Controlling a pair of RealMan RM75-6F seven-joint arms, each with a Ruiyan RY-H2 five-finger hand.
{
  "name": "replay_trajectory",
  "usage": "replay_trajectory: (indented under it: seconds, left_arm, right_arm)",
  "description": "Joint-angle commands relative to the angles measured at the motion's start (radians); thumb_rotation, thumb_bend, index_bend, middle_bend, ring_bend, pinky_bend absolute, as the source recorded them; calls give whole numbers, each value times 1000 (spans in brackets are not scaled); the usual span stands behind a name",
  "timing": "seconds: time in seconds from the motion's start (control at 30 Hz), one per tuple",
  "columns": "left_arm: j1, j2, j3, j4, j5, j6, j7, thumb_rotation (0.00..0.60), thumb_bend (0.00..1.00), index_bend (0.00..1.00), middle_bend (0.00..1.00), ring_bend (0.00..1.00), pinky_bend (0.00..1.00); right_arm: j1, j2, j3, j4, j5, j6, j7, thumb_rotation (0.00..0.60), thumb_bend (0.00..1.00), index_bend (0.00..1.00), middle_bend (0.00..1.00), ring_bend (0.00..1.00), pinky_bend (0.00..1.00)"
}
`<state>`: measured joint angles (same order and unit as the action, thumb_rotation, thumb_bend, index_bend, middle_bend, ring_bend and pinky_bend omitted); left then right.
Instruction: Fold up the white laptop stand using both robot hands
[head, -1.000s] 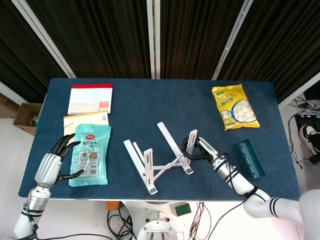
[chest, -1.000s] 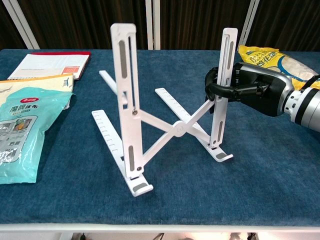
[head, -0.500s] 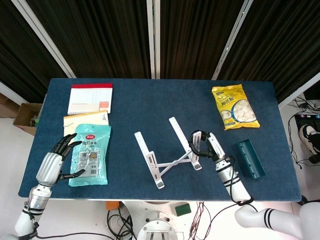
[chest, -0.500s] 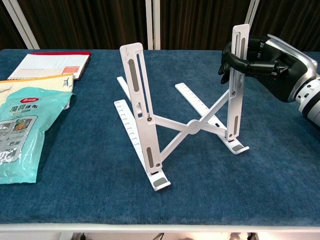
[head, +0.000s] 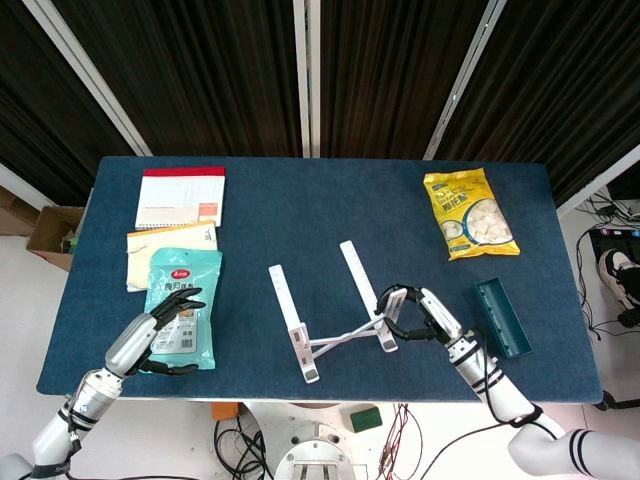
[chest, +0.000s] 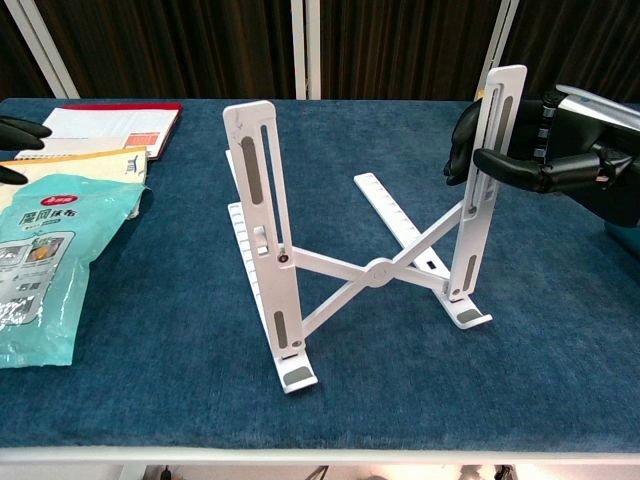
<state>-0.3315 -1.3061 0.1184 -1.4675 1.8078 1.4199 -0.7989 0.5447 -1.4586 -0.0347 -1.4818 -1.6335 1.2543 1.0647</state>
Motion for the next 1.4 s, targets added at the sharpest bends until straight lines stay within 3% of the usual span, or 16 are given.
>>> replay_trajectory:
  seconds: [0.03,0.13,0.23,0.43,0.73,1.03,1.4]
  left_arm:
    - [-117,-8,27,-21,86,-20,-314,519,0,183,71,28,163]
    - [-165,-44,25,-11,84,-40,-458,338,0,182,74,29,163]
    - [-215,-81,32,8,86,-70,-597,280,0,161,81,40,164]
    - [-277,-168,31,61,86,-94,-706,278,0,155,90,41,165]
    - [-312,-258,9,93,12,-137,-706,280,0,155,94,41,165]
    - [-337,-307,-16,50,-30,-157,-659,278,0,155,94,41,165]
    - [-362,-330,-74,44,-102,-192,-527,275,0,155,94,41,165]
  right_arm:
    - [-5,25,-16,-21,-25,8,8,600,382,463,500,336,327]
    - [0,51,-31,-32,-61,13,4,600,381,423,476,319,317]
    - [4,79,-43,-48,-93,22,-20,600,382,373,449,302,306]
    - [3,136,-64,-73,-111,12,-97,600,382,301,407,268,288]
    - [53,266,-69,-141,-92,-98,-226,600,382,101,255,136,172]
    - [70,362,-18,-273,-78,-84,-309,600,381,96,248,132,165]
    - [69,349,0,-264,-62,-88,-292,600,381,96,248,131,165]
